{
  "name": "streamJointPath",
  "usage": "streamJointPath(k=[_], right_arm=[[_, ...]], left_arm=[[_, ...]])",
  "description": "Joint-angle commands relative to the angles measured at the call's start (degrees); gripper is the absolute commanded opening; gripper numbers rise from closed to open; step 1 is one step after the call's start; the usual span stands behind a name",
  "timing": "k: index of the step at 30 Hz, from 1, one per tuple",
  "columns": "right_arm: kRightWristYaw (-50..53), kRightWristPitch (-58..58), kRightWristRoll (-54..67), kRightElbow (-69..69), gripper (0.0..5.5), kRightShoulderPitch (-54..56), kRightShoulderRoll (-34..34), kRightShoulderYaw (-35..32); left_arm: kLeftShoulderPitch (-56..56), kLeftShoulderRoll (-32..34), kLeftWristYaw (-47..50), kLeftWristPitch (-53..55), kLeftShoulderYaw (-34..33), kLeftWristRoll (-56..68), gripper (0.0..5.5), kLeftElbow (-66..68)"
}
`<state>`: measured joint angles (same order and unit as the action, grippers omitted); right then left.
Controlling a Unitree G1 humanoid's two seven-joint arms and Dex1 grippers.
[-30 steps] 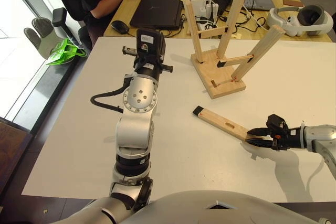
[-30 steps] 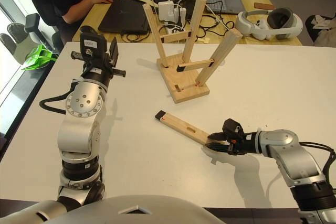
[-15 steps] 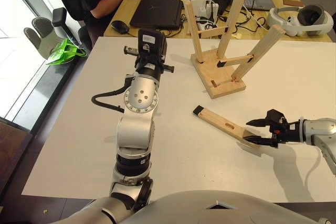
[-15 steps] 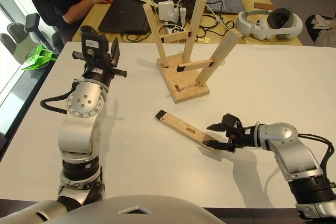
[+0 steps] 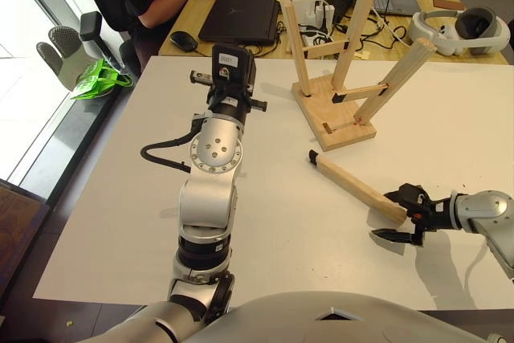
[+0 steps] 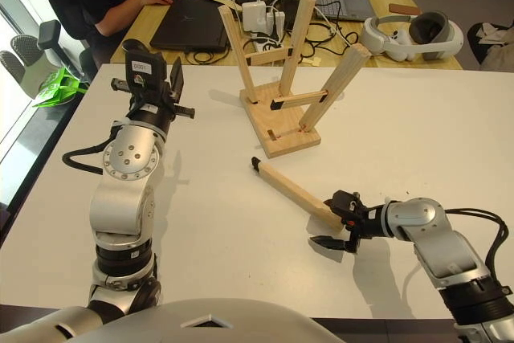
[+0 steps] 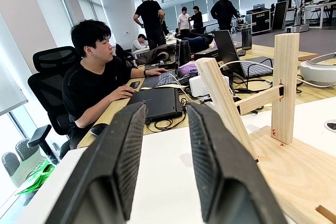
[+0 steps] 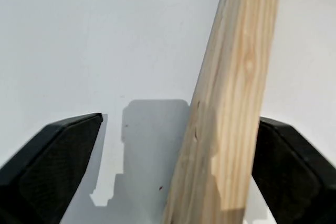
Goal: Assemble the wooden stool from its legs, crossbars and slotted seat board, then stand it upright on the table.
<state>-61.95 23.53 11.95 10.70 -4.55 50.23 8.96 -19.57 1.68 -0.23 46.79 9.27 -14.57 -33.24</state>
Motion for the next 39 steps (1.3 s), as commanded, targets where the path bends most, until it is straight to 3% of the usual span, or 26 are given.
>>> streamJointPath(k=[1,4,9,25,32,39], right_arm=[[1.1,0.5,-1.1,-0.3,4.67,1.1,-0.4,0.5],[1.3,0.4,-1.9,-1.0,4.67,1.4,-0.3,1.1],[-0.2,0.6,-1.0,-1.9,3.97,2.1,0.2,0.7],[-7.8,2.2,-2.4,-4.2,1.11,6.5,5.3,2.0],[-7.5,6.7,0.8,-4.2,0.99,13.8,2.6,-0.2],[-3.4,15.5,6.9,-0.8,0.99,27.7,-6.7,0.4]], left_arm=[[-0.3,-0.1,0.1,0.7,0.2,-0.3,1.48,-0.3],[-0.3,-0.1,0.2,0.7,0.1,-0.4,1.48,-0.3],[-0.3,-0.1,0.3,0.7,0.1,-0.4,1.48,-0.2],[-0.9,0.1,0.5,0.1,-0.6,-0.8,1.48,0.0],[-1.2,0.5,0.3,-0.2,-0.7,-1.0,1.48,0.1],[-1.9,-0.1,0.4,-0.9,1.5,-1.2,1.48,1.1]])
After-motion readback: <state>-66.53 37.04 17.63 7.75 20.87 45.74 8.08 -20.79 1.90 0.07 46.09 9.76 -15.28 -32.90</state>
